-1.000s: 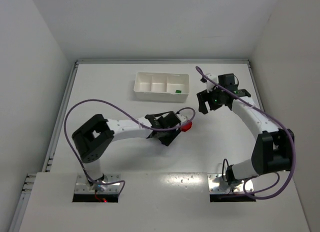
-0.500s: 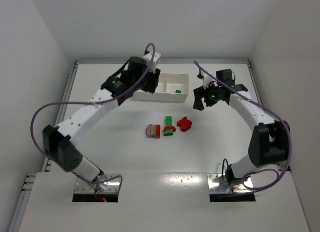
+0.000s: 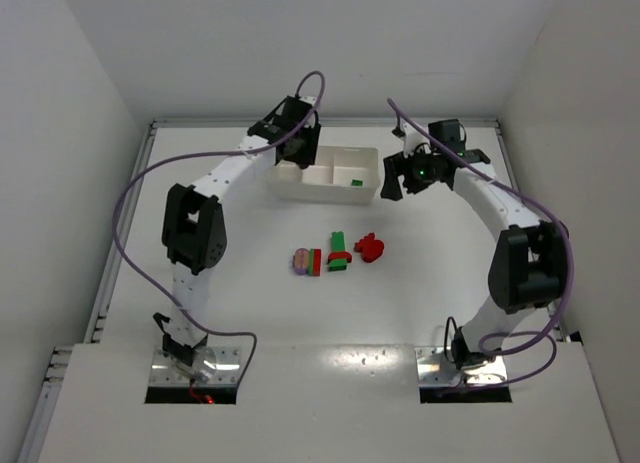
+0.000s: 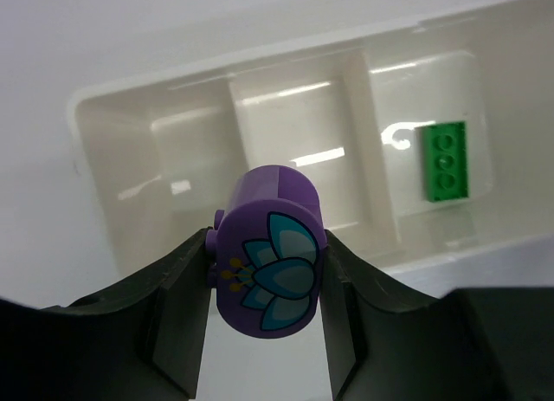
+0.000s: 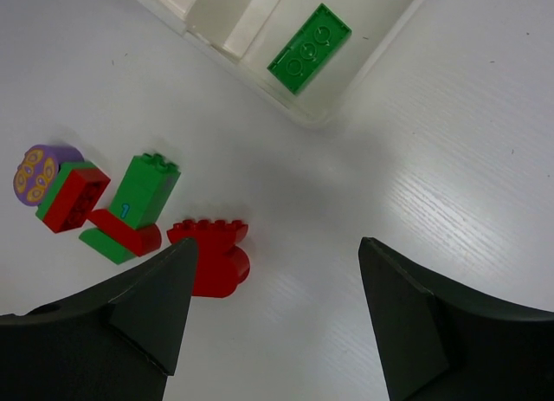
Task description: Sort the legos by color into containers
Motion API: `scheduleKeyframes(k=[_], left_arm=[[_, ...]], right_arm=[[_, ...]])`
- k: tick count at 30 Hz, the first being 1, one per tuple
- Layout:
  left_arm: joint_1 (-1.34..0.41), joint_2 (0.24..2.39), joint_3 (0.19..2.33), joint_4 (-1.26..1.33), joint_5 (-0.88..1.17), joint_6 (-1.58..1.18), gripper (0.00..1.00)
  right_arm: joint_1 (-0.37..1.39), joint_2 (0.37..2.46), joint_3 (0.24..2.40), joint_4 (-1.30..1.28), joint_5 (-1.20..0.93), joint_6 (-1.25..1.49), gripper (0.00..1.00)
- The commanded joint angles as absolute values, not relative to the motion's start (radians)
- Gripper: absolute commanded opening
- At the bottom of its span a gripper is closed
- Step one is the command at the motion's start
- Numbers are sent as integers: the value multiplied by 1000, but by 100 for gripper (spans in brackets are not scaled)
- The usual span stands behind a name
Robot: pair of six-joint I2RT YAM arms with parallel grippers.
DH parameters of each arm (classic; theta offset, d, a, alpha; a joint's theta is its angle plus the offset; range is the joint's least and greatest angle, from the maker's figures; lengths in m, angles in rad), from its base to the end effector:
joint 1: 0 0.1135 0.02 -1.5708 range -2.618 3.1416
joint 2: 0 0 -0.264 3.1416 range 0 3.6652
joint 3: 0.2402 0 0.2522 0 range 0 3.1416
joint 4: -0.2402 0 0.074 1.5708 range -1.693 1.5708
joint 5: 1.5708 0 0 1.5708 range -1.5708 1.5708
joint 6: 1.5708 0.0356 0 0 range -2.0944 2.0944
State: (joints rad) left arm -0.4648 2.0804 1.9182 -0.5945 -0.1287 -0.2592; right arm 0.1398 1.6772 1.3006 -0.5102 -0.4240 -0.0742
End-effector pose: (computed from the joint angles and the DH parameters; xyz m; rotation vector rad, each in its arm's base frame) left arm 0.4309 -0.2109 0.2886 0.1746 2.3230 -0.2152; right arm 0.3596 0.0654 0.2592 -0.4427 2.3856 0.5487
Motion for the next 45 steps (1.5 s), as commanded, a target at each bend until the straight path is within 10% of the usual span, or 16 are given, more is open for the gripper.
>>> scheduleKeyframes(k=[1,6,13,22,36,45], left_arm=[[-404,2109,2008,-589,-173,-291,0],[-350,2140,2022,-589,-202,-291,0],[-339,2171,2022,-589,-104,-253,56],[-339,2151,1993,-589,-67,-253,77],[-420,1533,1253,-752,481,727,97],[-515,1267,749,-316,511,805,100]], right_arm=[[144,1678,1338,-508,-449,-57,76],[144,1678,1328,-517,-440,-57,76],[144,1698,1338,-517,-440,-57,76],[144,1718,1338,-517,-440,-66,76],[135,1643,1218,-528,-535,-288,77],[135,1683,1229,-560,-545,-279,77]])
